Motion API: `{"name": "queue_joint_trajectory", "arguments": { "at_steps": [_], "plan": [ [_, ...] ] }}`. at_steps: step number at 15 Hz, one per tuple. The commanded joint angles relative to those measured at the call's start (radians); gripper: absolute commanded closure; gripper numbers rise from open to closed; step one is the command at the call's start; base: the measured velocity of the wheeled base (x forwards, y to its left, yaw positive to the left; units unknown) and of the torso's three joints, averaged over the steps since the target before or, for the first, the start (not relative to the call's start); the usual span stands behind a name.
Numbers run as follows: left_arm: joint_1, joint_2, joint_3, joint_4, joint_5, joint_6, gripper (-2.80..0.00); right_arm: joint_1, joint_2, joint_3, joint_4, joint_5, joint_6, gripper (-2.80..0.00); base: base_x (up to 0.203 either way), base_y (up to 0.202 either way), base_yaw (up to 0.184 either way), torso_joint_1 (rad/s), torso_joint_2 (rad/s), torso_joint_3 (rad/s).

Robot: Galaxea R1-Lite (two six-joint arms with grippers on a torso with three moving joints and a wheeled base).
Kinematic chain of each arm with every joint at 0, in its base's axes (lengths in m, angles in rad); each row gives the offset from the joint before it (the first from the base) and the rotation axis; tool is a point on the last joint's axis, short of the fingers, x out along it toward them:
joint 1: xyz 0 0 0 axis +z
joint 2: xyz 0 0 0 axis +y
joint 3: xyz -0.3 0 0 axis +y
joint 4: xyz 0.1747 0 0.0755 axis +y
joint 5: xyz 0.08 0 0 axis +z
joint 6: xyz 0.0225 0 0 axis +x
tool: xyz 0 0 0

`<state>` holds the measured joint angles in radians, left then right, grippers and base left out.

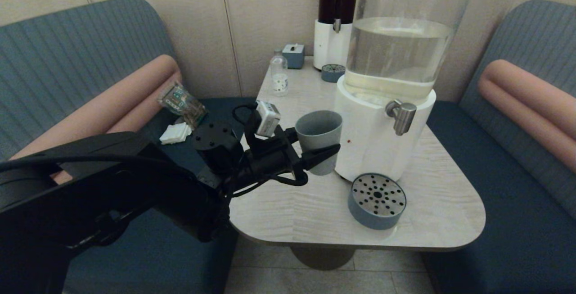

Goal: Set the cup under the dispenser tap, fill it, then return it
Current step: Place it under the water dispenser

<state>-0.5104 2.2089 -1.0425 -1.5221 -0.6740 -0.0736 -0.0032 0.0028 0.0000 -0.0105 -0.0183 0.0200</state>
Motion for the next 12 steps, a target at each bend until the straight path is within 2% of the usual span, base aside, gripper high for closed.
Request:
{"name": "queue_joint_trajectory", "arguments": {
  "at_steps": [1, 3, 5, 12],
  "plan": [
    [-0.044, 0.061, -0.083, -0.008, 0.014, 0.0, 0.0, 0.0, 0.0, 0.0, 0.0, 0.0, 0.0, 0.0, 0.0, 0.0, 0.0, 0.0, 0.0, 0.0],
    [-0.088, 0.121, -0.146, -0.008, 0.029, -0.001, 0.0, 0.0, 0.0, 0.0, 0.0, 0.0, 0.0, 0.0, 0.0, 0.0, 0.0, 0.0, 0.0, 0.0],
    [-0.117, 0.161, -0.159, -0.008, 0.047, 0.0, 0.0, 0.0, 0.0, 0.0, 0.001, 0.0, 0.0, 0.0, 0.0, 0.0, 0.0, 0.0, 0.0, 0.0],
    [-0.148, 0.281, -0.313, -0.008, 0.057, -0.002, 0.0, 0.0, 0.0, 0.0, 0.0, 0.0, 0.0, 0.0, 0.0, 0.0, 0.0, 0.0, 0.0, 0.0]
  ]
}}
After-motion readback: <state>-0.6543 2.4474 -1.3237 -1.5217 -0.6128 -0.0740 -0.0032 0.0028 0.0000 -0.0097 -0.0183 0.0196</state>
